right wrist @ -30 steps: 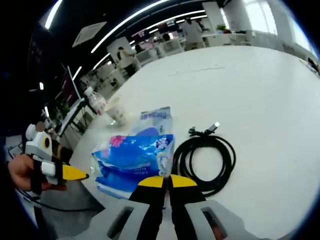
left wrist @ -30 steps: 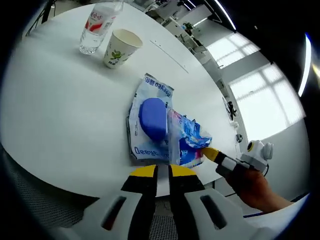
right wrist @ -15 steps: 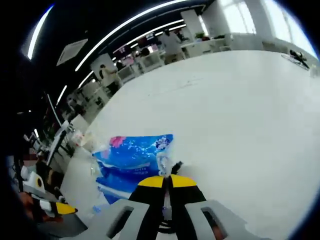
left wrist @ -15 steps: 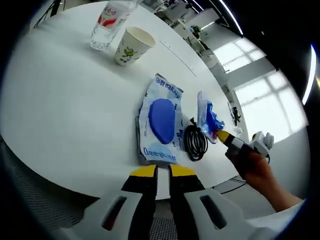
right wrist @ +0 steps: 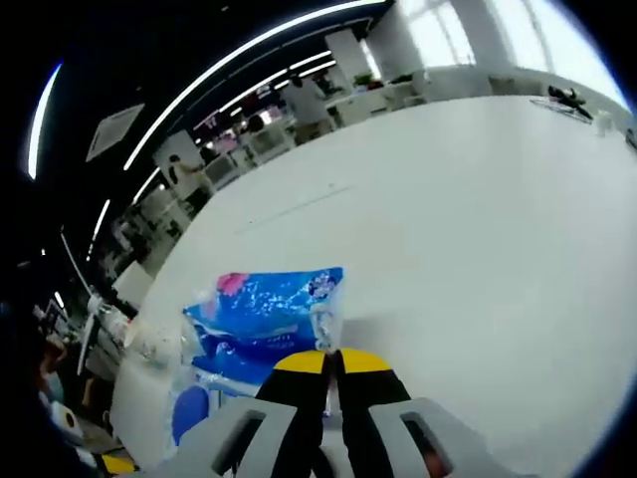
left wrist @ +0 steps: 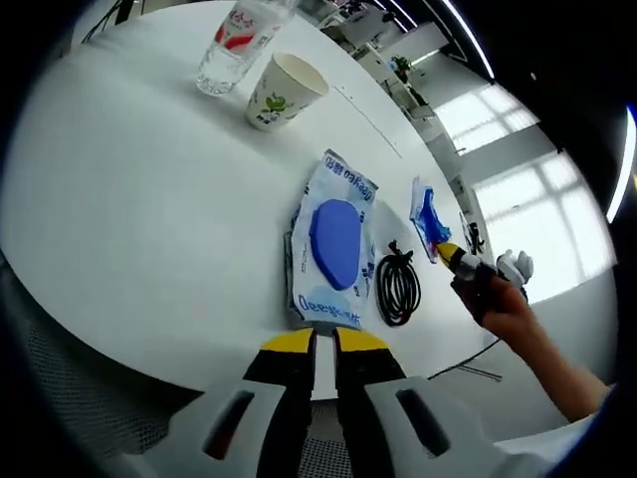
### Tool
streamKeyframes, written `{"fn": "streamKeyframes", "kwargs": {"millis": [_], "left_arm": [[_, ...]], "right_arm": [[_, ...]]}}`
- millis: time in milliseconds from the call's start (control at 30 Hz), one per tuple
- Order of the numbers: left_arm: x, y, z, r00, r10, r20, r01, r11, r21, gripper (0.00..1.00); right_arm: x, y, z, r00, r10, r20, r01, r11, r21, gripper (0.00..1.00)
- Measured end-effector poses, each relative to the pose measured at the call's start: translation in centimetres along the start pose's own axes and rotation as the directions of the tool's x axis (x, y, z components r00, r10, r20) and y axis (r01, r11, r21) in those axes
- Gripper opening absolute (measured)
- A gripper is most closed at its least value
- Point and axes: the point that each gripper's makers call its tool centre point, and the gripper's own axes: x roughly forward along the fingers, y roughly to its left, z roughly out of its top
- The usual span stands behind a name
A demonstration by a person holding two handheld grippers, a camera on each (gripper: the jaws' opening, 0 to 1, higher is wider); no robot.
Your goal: Arrange the tabletop items into an orderly group along one side of the table until the central work area is clear of visible clutter.
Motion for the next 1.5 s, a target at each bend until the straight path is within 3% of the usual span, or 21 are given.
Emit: {"fn": "streamKeyframes", "kwargs": {"millis": [433,800,1267,1500], "left_arm": [[0.3,0.1,0.2,1.000,0.019,0.004,-0.019,0.999,0.025,0.03],[0.7,0.2,-0.5,1.000,0.021,-0.023,-0.020,0.999,0.037,0.03],[1.2,-0.1,-1.5,0.998,0.020,-0.059,-0.016,0.997,0.069,0.04],[2.1,-0.3,-2.5,0.996,0.013,-0.091,-0.006,0.997,0.073,0.04]], "right_arm": [[3.0,-2.3,-0.1,0.997,-0.018,-0.070,0.016,0.999,-0.029,0.01],[4.2,-2.2,-0.3,0.995,0.005,-0.097,-0.009,0.999,-0.041,0.04],[2.9,-2.3,-0.1,0.996,0.020,-0.090,-0.026,0.997,-0.071,0.13],[0.2,-1.1,-2.2,0.996,0.029,-0.084,-0.041,0.990,-0.138,0.14]]}}
